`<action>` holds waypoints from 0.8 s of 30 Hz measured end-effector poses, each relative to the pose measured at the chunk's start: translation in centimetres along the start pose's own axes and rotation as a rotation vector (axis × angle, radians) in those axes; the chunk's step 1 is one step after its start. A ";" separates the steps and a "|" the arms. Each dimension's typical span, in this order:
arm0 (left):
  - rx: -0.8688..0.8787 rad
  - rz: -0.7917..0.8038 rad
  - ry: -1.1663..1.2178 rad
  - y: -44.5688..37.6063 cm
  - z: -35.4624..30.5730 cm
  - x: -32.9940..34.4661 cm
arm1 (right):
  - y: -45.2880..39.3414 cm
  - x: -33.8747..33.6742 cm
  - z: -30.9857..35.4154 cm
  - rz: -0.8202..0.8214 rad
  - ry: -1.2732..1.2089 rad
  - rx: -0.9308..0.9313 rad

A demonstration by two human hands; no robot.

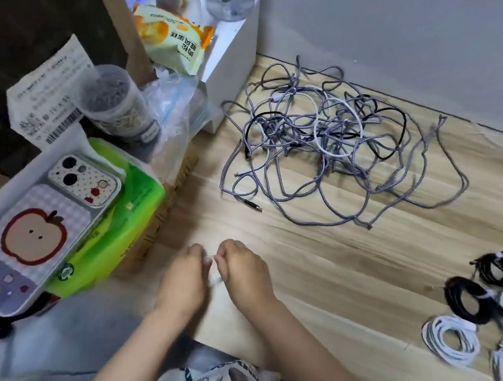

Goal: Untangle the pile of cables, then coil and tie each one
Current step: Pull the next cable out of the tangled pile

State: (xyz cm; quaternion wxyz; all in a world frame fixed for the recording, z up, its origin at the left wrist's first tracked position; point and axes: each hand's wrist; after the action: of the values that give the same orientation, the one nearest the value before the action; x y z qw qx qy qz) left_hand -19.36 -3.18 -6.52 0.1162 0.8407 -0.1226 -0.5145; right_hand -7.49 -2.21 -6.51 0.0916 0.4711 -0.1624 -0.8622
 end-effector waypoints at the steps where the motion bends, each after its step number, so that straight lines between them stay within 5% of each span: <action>1: 0.048 -0.014 0.126 -0.6 -1.0 0.0 | 0.1 -0.7 -1.2 0.013 -0.121 0.057; 6: 0.097 0.092 0.680 -4.5 -11.3 1.4 | -0.1 -7.9 -9.5 -0.214 -0.358 0.210; 13: 0.165 0.291 0.982 -8.5 -26.9 5.3 | -2.5 -19.2 -21.6 -0.532 -0.802 0.468; 16: 0.241 0.254 0.826 -9.6 -29.1 7.4 | -4.5 -23.4 -27.1 -0.707 -0.959 0.639; 20: 0.409 0.017 0.310 -10.1 -28.9 8.9 | -7.7 -27.6 -32.0 -0.862 -1.219 0.823; 24: 0.374 0.029 -0.183 -10.7 -27.0 9.6 | -8.2 -26.8 -34.4 -0.747 -0.797 1.004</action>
State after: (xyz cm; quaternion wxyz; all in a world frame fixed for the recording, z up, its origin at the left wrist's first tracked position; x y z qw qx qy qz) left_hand 9.94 5.70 -5.96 -0.0462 0.7956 -0.2383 -0.5551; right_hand 35.92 7.14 -5.84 -0.5000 0.1313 -0.3872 -0.7634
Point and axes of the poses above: each hand's wrist, its own y-axis away from the middle knuckle, its own x-axis out of the palm, z = x × y, and after that the axes turned 9 degrees about x, right-handed
